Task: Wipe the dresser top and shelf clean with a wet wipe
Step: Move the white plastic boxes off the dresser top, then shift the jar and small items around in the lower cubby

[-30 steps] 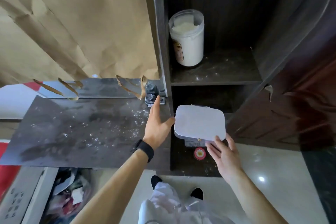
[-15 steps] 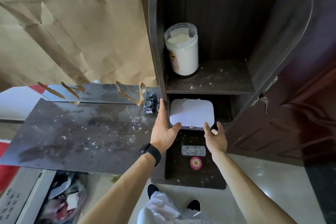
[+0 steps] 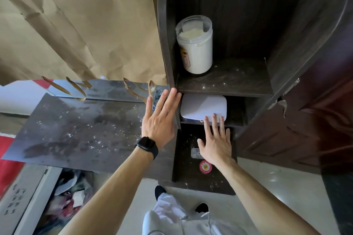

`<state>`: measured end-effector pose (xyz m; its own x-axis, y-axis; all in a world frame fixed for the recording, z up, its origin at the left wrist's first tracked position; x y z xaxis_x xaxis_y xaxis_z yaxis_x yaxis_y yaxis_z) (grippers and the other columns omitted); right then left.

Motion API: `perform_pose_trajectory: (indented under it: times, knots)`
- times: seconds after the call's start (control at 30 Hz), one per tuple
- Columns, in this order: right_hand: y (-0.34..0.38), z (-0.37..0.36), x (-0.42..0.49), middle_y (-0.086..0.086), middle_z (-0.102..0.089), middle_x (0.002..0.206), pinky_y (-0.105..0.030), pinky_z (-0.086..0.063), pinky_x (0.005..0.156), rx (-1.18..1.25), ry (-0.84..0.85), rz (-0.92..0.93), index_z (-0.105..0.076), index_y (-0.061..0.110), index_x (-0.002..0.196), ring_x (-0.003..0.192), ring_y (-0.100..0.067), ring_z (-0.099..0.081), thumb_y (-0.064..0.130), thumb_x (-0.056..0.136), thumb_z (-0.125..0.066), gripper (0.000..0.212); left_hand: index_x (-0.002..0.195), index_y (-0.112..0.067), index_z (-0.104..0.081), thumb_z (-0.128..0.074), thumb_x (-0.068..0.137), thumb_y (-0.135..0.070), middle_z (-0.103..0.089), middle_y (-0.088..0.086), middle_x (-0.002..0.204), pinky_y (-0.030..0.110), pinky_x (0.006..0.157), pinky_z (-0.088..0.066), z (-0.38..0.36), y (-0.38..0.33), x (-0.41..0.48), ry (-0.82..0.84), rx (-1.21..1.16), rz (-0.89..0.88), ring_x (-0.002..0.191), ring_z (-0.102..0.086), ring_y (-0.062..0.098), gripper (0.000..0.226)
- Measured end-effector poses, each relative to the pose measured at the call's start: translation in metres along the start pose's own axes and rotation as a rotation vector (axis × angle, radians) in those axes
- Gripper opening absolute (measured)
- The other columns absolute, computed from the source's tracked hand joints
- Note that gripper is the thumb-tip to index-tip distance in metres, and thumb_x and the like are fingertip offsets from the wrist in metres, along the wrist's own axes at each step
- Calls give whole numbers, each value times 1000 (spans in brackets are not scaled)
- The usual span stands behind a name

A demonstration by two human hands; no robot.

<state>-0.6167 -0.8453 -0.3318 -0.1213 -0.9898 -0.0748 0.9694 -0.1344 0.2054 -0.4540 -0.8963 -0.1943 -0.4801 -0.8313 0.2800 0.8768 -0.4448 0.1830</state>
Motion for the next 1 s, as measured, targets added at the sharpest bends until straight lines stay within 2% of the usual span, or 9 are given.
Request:
perform_pose_trajectory:
  times: [0.2,0.37,0.57,0.67,0.77,0.83,0.93,1.0]
  knots:
    - [-2,-3,11,-10,26,162,-59,-14,120,-7,41,-7,15,21,156,148,-33,25,49,93,-52,96,156,-16,-7,-53,75,-19,5,-1,165,54,121,-5,-3,-3,2,-6,-50,17,152,0,18,94]
    - [-2,0,11,-7,27,162,-59,-9,119,-5,79,1,17,26,156,148,-31,28,49,94,-51,95,156,-16,3,-57,74,-18,11,1,164,54,121,-6,-7,-5,3,25,-83,20,152,1,22,101]
    - [-2,21,22,-10,-3,165,-57,-15,120,-78,105,80,-6,26,158,151,-34,0,50,94,-50,81,157,-16,1,-53,77,-17,14,2,164,55,121,-14,-5,-11,-1,67,-218,74,152,2,24,97]
    - [-9,35,9,-8,-19,163,-52,-19,120,13,-20,79,-25,24,155,152,-27,-13,43,95,-51,68,158,-21,-4,-57,77,-15,12,4,164,54,120,-16,-18,-25,-17,134,-364,74,152,-1,27,97]
    - [-25,25,-31,-7,-45,150,-43,-37,114,187,-148,32,-46,13,144,140,-25,-40,31,90,-62,59,157,-27,-3,-57,80,-19,-2,5,165,49,119,-16,-58,-36,-55,326,-479,170,151,-11,26,95]
    - [-38,-10,-61,-4,-49,146,-39,-40,110,250,-32,-49,-48,13,141,135,-25,-45,31,89,-65,58,157,-24,-7,-53,86,-23,-7,5,165,42,121,-15,-89,-48,-85,480,-496,200,150,-14,25,85]
    - [-57,-79,-97,2,-37,154,-35,-34,114,266,275,-204,-34,21,150,140,-20,-36,41,93,-58,65,157,-21,-14,-48,91,-24,-11,4,164,30,120,-14,-126,-74,-119,647,-523,168,149,-15,22,74]
    - [-63,-116,-113,2,-30,158,-36,-35,114,280,415,-283,-25,24,153,143,-20,-33,47,92,-57,73,156,-21,-21,-49,92,-24,-15,3,163,28,119,-16,-146,-92,-131,721,-549,121,149,-17,21,69]
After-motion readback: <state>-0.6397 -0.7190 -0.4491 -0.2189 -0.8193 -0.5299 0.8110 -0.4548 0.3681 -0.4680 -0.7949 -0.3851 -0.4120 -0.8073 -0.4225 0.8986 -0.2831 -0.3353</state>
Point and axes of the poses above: each hand's wrist, its own x-axis towards the middle knuckle, its own z-axis out of the back of the hand, y = z × x, the point moved 10 cm from there along x, towards the middle knuckle
